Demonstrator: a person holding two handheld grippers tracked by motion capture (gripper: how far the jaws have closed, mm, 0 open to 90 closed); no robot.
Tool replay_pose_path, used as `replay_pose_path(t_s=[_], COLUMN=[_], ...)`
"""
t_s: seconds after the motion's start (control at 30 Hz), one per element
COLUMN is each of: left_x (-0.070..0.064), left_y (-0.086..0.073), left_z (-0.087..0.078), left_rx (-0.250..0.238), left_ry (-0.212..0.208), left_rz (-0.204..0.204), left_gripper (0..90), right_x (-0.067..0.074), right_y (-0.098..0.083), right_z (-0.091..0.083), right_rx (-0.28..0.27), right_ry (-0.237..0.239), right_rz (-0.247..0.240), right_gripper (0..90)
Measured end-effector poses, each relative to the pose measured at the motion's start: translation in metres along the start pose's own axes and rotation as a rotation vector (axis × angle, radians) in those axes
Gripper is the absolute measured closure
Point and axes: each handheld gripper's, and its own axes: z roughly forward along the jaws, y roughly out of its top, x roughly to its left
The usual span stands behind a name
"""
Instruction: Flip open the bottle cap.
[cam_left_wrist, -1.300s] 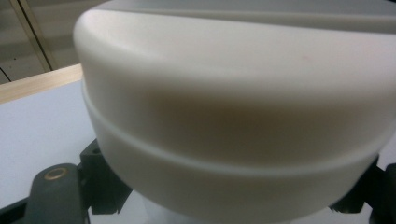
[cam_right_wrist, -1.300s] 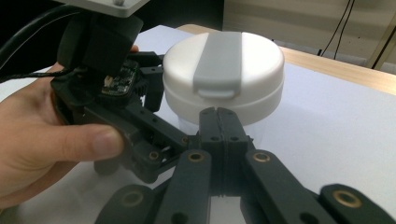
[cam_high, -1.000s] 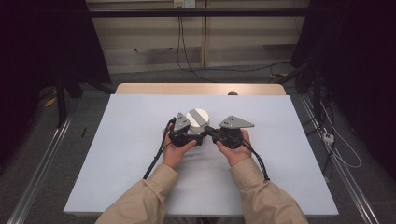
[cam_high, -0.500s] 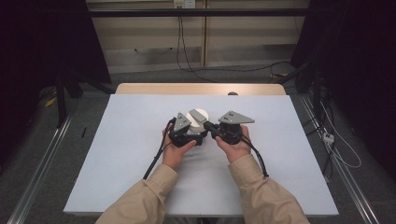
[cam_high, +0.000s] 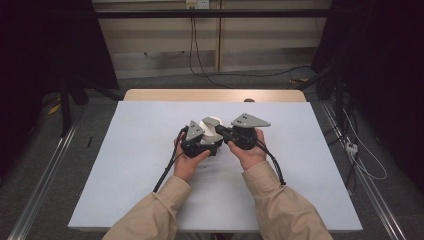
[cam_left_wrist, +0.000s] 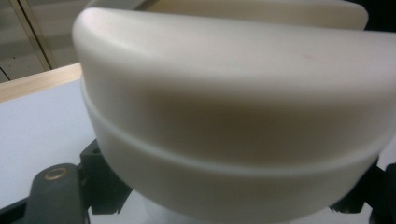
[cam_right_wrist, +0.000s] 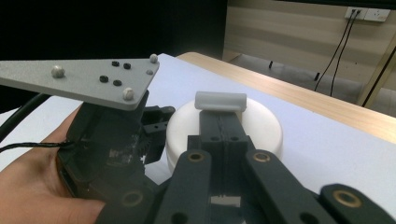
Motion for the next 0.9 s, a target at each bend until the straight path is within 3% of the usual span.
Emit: replay_pose_path(t_s=[0.9], left_x=[0.0], left_y=[0.0], left_z=[0.0], left_rx=[0.0], left_ry=[-0.002], left_rz=[-0.009], left_gripper=[18.4], right_x=[-0.003], right_y=[0.015], right_z=[0.017], right_rx=[-0.013], right_ry=[0.017], right_rz=[-0.014], right_gripper=[90.0])
